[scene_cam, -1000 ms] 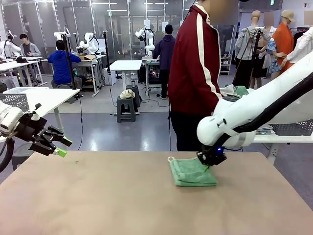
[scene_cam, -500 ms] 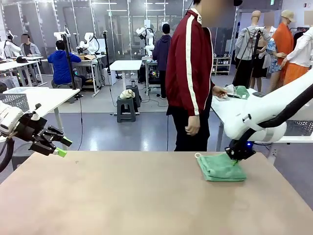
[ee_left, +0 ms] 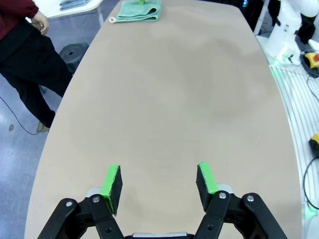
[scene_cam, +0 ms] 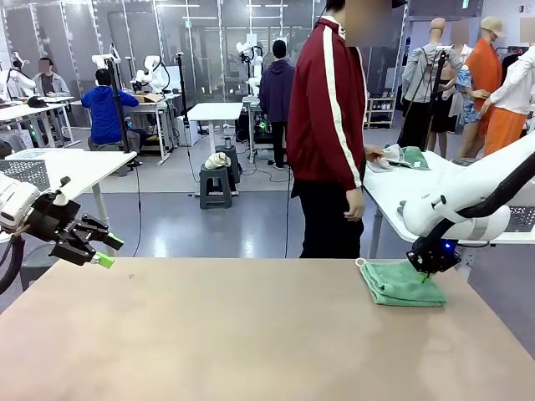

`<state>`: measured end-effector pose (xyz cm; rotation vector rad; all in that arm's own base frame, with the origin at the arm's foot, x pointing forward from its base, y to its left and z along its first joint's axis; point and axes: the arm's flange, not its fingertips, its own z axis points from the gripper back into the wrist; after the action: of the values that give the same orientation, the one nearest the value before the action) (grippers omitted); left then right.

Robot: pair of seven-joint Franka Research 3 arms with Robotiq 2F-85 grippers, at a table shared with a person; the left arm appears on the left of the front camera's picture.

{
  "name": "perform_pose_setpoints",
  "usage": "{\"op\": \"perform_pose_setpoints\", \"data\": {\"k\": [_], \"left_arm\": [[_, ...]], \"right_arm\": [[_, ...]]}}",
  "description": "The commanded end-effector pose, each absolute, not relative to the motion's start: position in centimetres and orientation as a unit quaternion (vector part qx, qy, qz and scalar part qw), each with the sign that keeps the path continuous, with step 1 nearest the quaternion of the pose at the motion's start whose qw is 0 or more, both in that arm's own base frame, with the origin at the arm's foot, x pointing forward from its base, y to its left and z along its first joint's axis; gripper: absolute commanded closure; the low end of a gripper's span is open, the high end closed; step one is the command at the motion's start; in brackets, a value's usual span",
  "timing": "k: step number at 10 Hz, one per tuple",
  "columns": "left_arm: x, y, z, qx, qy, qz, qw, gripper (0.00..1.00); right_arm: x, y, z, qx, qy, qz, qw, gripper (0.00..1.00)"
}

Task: Fold the towels and place them in the basket.
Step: Place the folded Towel with hook on the right side of the table.

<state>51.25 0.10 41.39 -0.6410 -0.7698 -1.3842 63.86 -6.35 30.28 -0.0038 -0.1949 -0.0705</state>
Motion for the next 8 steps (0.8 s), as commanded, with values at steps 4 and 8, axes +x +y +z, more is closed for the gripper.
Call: {"op": "perform_pose_setpoints", "data": {"k": [4,8], "left_arm": [[51.2,0.1,41.5,-0.282,-0.336,-0.612,0.658,0.24],[51.2,0.1,41.5,-0.282,-0.336,-0.612,0.658,0.24]], "right_arm": [[64.2,-8.0,30.5,-0.007,-0.097,-0.022,0.995,0.76],[63.4,-8.4,31.3,-0.001,-0.099,-0.012,0.995,0.36]]}}
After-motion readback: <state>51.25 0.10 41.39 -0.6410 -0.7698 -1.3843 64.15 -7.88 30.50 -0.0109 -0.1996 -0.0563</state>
